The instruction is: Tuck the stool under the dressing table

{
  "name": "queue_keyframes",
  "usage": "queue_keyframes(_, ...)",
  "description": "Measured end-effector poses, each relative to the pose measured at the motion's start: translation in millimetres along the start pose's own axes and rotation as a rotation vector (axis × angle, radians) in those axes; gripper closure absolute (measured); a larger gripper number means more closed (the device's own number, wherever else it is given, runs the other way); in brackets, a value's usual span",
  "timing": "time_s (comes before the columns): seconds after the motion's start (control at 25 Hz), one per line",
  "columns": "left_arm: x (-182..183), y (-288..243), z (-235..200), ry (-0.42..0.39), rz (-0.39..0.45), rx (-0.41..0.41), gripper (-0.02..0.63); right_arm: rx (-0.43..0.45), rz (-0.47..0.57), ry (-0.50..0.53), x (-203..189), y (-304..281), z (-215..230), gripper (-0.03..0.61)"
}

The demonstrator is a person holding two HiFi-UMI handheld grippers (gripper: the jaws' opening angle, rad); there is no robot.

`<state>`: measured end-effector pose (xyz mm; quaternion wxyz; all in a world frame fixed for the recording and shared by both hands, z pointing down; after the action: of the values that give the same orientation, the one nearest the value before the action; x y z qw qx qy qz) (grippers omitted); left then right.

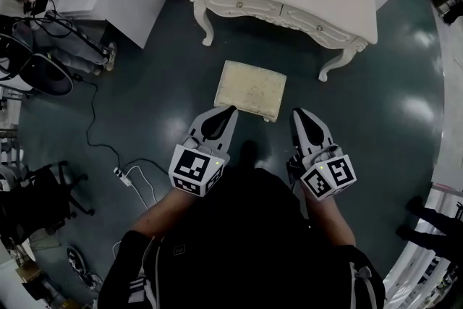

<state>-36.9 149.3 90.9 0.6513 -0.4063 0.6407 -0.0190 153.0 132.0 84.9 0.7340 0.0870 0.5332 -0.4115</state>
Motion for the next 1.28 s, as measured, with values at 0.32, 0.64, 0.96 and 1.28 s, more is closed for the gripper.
queue_keyframes(0.32,22,-37,-28,-0.005,-0.036,-0.026,0.609,-0.008,-0.017,-0.032,15,-33,22,0.558)
queue_keyframes(0.64,22,-67,-73,0.014,-0.063,-0.097,0.609,-0.073,-0.061,-0.039,15,-80,27,0.558)
queue_keyframes(0.96,10,-90,-128,-0.002,-0.113,-0.156,0.609,-0.167,-0.106,-0.068,10,-127,35,0.558)
queue_keyframes(1.28,-30,-142,-154,0.038,-0.209,-0.146,0.609,-0.176,-0.207,-0.108,-36,-173,67,0.557)
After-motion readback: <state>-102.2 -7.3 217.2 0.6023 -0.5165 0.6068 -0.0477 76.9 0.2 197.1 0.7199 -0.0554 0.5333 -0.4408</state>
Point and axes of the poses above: the fingertips, and each gripper's own axes: y backward along the fingers, z to its right, x out of its top, the point moved 5 cm from there along y, backward along the fingers, and after that the axes turned 13 degrees about -z, right-handed, at the moved point
